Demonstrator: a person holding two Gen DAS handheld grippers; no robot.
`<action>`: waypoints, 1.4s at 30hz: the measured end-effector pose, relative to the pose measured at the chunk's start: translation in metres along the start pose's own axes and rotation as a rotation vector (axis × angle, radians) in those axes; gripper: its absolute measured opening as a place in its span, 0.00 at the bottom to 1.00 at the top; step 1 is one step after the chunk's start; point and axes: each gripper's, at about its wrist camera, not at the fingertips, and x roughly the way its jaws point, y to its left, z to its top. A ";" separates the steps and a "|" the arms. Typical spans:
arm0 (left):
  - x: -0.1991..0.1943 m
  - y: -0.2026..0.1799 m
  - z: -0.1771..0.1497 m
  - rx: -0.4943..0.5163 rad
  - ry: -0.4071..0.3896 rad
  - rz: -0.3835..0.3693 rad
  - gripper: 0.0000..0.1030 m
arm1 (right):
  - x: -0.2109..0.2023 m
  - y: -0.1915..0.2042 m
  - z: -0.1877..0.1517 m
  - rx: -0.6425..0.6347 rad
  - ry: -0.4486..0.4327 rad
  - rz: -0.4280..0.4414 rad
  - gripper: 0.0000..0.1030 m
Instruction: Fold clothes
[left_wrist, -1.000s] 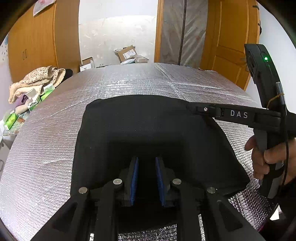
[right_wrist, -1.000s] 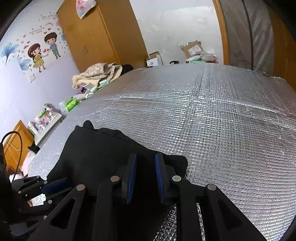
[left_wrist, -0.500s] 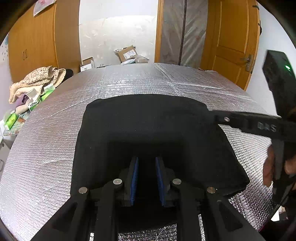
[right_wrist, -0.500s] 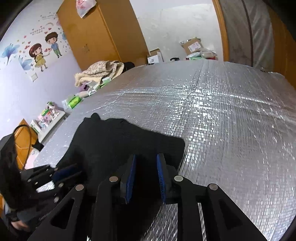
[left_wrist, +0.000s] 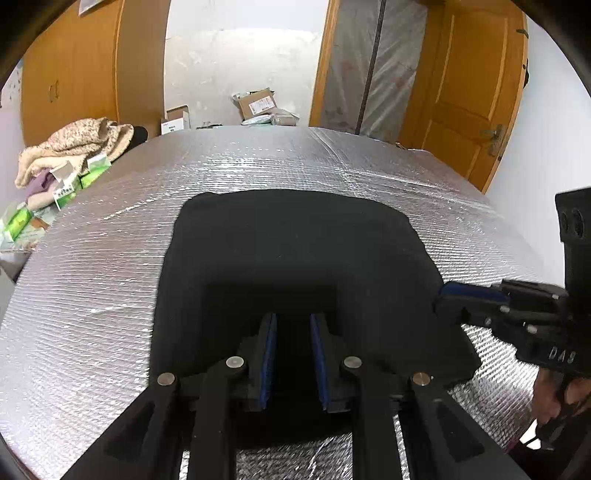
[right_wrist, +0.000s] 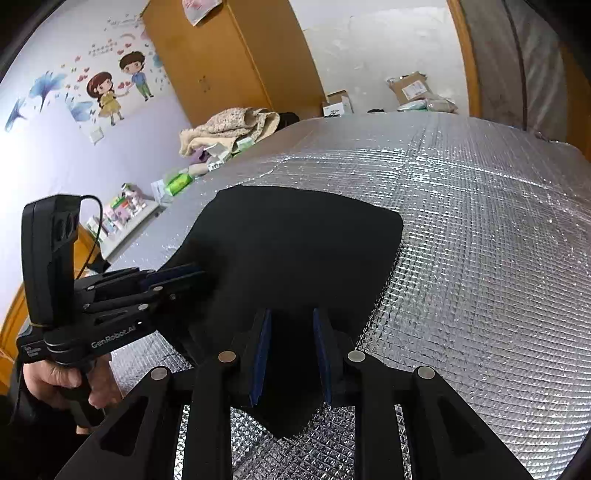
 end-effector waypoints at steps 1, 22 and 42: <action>-0.002 -0.001 -0.001 0.004 0.000 0.009 0.20 | 0.000 0.000 0.000 0.000 0.000 0.000 0.23; -0.014 0.027 -0.004 -0.045 -0.012 0.063 0.20 | -0.011 0.004 -0.008 -0.026 -0.008 0.048 0.23; -0.011 0.093 0.000 -0.204 -0.019 -0.060 0.26 | -0.005 -0.067 -0.012 0.361 0.015 0.181 0.45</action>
